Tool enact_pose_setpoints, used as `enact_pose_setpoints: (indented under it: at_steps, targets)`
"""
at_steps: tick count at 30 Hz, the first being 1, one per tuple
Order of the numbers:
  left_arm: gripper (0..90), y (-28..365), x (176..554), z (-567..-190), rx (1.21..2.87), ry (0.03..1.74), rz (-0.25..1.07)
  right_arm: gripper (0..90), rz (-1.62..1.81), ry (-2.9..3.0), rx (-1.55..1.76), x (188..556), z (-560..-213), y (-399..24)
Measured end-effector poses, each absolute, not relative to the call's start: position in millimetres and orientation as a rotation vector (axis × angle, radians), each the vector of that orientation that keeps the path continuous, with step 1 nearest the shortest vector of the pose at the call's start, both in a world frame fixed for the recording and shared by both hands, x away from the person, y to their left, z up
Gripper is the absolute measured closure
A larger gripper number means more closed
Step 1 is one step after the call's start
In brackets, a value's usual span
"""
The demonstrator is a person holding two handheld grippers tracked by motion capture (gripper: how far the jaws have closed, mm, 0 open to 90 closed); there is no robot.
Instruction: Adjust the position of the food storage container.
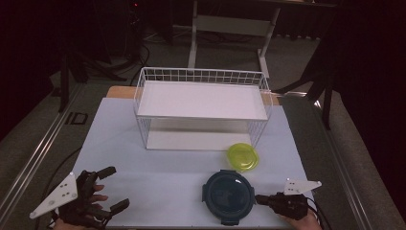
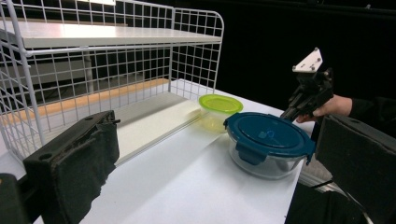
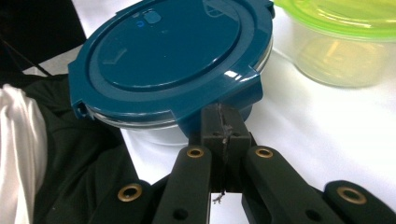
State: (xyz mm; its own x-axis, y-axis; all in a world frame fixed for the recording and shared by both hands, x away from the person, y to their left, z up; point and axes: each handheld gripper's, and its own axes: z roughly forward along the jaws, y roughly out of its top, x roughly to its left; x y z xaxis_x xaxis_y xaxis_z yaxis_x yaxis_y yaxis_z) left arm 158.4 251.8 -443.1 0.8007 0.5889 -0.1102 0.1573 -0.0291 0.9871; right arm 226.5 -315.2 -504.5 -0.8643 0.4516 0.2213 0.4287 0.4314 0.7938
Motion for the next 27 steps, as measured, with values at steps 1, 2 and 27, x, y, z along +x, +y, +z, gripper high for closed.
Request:
enact_pose_setpoints:
  at_steps: [1, 2, 27]
  targets:
    - [0.0, 251.9, 158.5, -443.2, 1.587, 0.609, 0.381, 90.0, 1.465, 2.635, 0.819, 227.0, -505.4, -312.8]
    - [0.0, 251.9, 158.7, -443.5, 1.586, 0.61, 0.378, 90.0, 1.473, 2.636, 0.823, 227.6, -505.9, -311.5]
    - [0.0, 250.0, 158.8, -445.5, 1.598, 0.605, 0.376, 90.0, 1.518, 2.671, 0.759, 216.6, -497.0, -278.7]
